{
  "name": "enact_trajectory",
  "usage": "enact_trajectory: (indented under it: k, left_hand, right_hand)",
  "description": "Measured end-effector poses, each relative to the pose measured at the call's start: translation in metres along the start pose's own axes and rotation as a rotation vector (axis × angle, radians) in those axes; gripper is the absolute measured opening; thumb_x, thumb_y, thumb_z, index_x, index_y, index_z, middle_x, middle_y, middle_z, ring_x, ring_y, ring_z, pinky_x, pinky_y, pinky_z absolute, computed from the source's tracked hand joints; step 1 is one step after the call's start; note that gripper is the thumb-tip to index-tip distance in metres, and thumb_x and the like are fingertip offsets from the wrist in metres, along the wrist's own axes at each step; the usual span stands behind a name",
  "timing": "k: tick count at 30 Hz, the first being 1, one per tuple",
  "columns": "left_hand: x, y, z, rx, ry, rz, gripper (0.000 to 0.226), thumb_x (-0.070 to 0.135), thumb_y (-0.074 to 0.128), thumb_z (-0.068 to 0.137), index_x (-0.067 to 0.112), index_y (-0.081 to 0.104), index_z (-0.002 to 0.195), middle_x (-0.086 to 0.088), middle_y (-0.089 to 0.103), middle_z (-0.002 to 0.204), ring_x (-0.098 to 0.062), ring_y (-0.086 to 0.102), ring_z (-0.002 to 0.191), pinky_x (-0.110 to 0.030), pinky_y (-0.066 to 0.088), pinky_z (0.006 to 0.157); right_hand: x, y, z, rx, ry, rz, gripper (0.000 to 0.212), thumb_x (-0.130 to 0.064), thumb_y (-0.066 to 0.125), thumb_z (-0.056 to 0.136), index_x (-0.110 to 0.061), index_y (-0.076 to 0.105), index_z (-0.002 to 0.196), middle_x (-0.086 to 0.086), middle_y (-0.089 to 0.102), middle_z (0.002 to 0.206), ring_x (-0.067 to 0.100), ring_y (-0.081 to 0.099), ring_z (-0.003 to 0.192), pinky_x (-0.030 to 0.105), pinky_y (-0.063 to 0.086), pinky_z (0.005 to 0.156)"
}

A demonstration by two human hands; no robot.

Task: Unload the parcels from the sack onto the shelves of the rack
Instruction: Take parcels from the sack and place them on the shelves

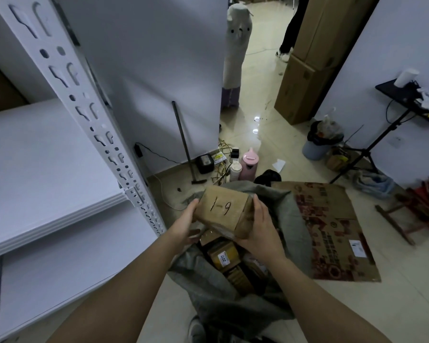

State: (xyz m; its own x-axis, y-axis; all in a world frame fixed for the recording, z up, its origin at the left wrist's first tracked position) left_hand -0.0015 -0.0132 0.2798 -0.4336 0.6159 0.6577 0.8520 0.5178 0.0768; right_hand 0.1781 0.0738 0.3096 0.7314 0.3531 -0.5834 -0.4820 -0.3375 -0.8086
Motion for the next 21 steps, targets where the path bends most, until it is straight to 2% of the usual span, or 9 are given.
enact_trajectory:
  k: [3, 7, 8, 10, 12, 14, 16, 19, 21]
  left_hand:
    - [-0.008, 0.004, -0.007, 0.008, -0.043, -0.075, 0.069, 0.06, 0.045, 0.091, 0.023, 0.03, 0.147, -0.011, 0.034, 0.15, -0.036, 0.042, 0.129, -0.043, 0.042, 0.093]
    - [-0.026, 0.039, -0.028, -0.101, -0.133, -0.023, 0.072, 0.064, 0.04, 0.09, 0.018, 0.034, 0.145, -0.017, 0.035, 0.149, -0.036, 0.036, 0.135, -0.047, 0.034, 0.106]
    - [-0.028, 0.047, -0.03, -0.11, -0.129, -0.013, 0.082, 0.071, 0.042, 0.084, 0.02, 0.03, 0.148, -0.016, 0.036, 0.149, -0.035, 0.037, 0.135, -0.047, 0.033, 0.106]
    - [-0.03, 0.056, -0.027, -0.096, -0.076, -0.045, 0.116, 0.088, 0.054, 0.057, 0.031, 0.019, 0.152, -0.01, 0.04, 0.148, -0.033, 0.046, 0.13, -0.046, 0.04, 0.101]
    - [-0.036, 0.056, -0.01, -0.079, -0.037, -0.1, 0.13, 0.095, 0.059, 0.036, 0.039, 0.024, 0.148, -0.006, 0.048, 0.142, -0.028, 0.053, 0.121, -0.042, 0.049, 0.091]
    - [-0.03, 0.048, -0.007, -0.06, 0.013, -0.068, 0.126, 0.098, 0.053, 0.036, 0.039, 0.032, 0.145, -0.006, 0.048, 0.14, -0.029, 0.052, 0.12, -0.048, 0.046, 0.097]
    - [-0.02, 0.036, -0.01, -0.006, 0.055, 0.003, 0.116, 0.098, 0.046, 0.043, 0.038, 0.039, 0.142, -0.005, 0.047, 0.14, -0.029, 0.049, 0.122, -0.051, 0.04, 0.103]
    - [0.0, 0.021, -0.012, 0.046, 0.14, 0.098, 0.081, 0.085, 0.047, 0.066, 0.035, 0.056, 0.129, -0.005, 0.055, 0.132, -0.024, 0.054, 0.115, -0.04, 0.044, 0.096]
    - [0.014, 0.015, -0.017, 0.078, 0.205, 0.142, 0.046, 0.064, 0.048, 0.085, 0.037, 0.063, 0.119, -0.003, 0.058, 0.127, -0.022, 0.054, 0.115, -0.035, 0.044, 0.093]
  right_hand:
    - [0.008, -0.007, -0.007, 0.145, 0.27, 0.224, 0.133, -0.045, 0.086, 0.063, -0.022, -0.01, 0.153, 0.006, 0.009, 0.157, 0.026, 0.021, 0.144, 0.041, 0.032, 0.111]
    - [0.004, 0.007, -0.014, 0.179, 0.507, 0.499, 0.135, -0.036, 0.089, 0.062, -0.021, -0.01, 0.153, 0.009, 0.01, 0.155, 0.03, 0.025, 0.141, 0.043, 0.035, 0.107]
    - [0.0, 0.012, -0.016, 0.174, 0.525, 0.553, 0.135, -0.036, 0.089, 0.062, -0.022, -0.009, 0.153, 0.009, 0.011, 0.155, 0.031, 0.025, 0.14, 0.044, 0.036, 0.107]
    - [-0.009, 0.021, -0.021, 0.162, 0.514, 0.647, 0.132, -0.034, 0.089, 0.062, -0.024, -0.006, 0.153, 0.008, 0.011, 0.154, 0.03, 0.025, 0.14, 0.042, 0.036, 0.106]
    - [-0.014, 0.026, -0.024, 0.141, 0.475, 0.743, 0.118, -0.031, 0.084, 0.07, -0.026, 0.0, 0.153, 0.006, 0.012, 0.153, 0.027, 0.026, 0.139, 0.037, 0.037, 0.102]
    - [-0.016, 0.029, -0.025, 0.101, 0.465, 0.822, 0.09, -0.039, 0.069, 0.084, -0.025, 0.012, 0.152, 0.005, 0.016, 0.153, 0.028, 0.029, 0.138, 0.031, 0.034, 0.099]
    - [-0.01, 0.035, -0.028, 0.026, 0.543, 0.978, 0.071, -0.057, 0.052, 0.088, -0.026, 0.027, 0.146, 0.007, 0.027, 0.152, 0.029, 0.037, 0.133, 0.033, 0.034, 0.102]
    - [-0.005, 0.038, -0.029, -0.118, 0.728, 1.426, 0.075, -0.076, 0.036, 0.083, -0.019, 0.047, 0.13, 0.011, 0.053, 0.132, 0.036, 0.052, 0.12, 0.049, 0.044, 0.1]
    - [0.003, 0.033, -0.026, -0.182, 0.806, 1.49, 0.071, -0.078, 0.031, 0.085, -0.018, 0.053, 0.116, 0.012, 0.06, 0.113, 0.043, 0.055, 0.115, 0.057, 0.039, 0.105]
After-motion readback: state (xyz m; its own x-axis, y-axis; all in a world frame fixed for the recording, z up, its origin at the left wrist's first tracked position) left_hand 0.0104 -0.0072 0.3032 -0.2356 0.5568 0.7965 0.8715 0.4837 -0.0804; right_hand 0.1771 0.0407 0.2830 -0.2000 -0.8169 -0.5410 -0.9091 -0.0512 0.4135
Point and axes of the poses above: each hand's wrist, its own z-axis towards the middle knuckle, its own y-axis out of the palm, x = y × z, the point moved 7 cm from there along z, towards the middle knuckle
